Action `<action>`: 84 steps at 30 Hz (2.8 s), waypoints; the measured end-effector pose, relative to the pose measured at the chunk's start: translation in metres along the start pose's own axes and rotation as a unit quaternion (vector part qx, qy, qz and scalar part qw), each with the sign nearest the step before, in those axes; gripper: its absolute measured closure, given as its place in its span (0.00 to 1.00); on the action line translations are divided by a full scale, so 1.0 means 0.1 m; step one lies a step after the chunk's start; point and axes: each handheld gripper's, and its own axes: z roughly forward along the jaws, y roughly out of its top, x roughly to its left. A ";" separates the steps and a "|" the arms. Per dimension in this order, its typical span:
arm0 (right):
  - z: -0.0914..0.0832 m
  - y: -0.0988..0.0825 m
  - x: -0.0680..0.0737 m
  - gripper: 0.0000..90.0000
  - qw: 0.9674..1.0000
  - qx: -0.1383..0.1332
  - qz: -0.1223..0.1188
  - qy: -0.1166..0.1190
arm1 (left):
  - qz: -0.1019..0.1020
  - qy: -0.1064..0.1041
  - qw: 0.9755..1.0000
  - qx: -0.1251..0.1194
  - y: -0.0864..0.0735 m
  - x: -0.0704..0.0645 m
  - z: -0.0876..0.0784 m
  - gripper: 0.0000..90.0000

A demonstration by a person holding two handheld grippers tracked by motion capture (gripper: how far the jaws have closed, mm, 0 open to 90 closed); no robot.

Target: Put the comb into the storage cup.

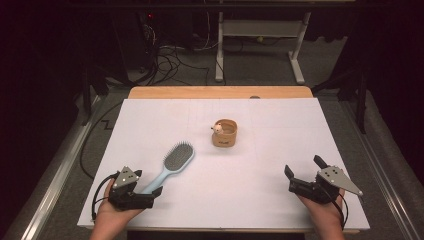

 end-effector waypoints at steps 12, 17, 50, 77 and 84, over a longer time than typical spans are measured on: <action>-0.02 0.01 -0.03 0.01 1.000 -0.003 0.002 -0.001 | -0.004 -0.005 1.000 0.013 0.24 0.08 0.05 0.00; -0.01 0.01 -0.04 0.01 1.000 -0.001 0.002 0.000 | -0.014 -0.002 1.000 0.016 0.35 0.15 0.10 0.00; -0.03 0.01 -0.06 0.01 1.000 -0.003 0.009 -0.009 | 0.017 -0.030 0.994 0.103 0.85 0.10 0.67 0.00; -0.06 0.04 -0.06 0.01 1.000 -0.015 0.007 -0.020 | 0.023 -0.034 0.982 0.185 0.88 0.11 1.02 0.03; -0.07 0.03 -0.07 0.01 1.000 -0.015 0.007 -0.024 | 0.029 -0.031 0.980 0.193 0.88 0.08 1.06 0.06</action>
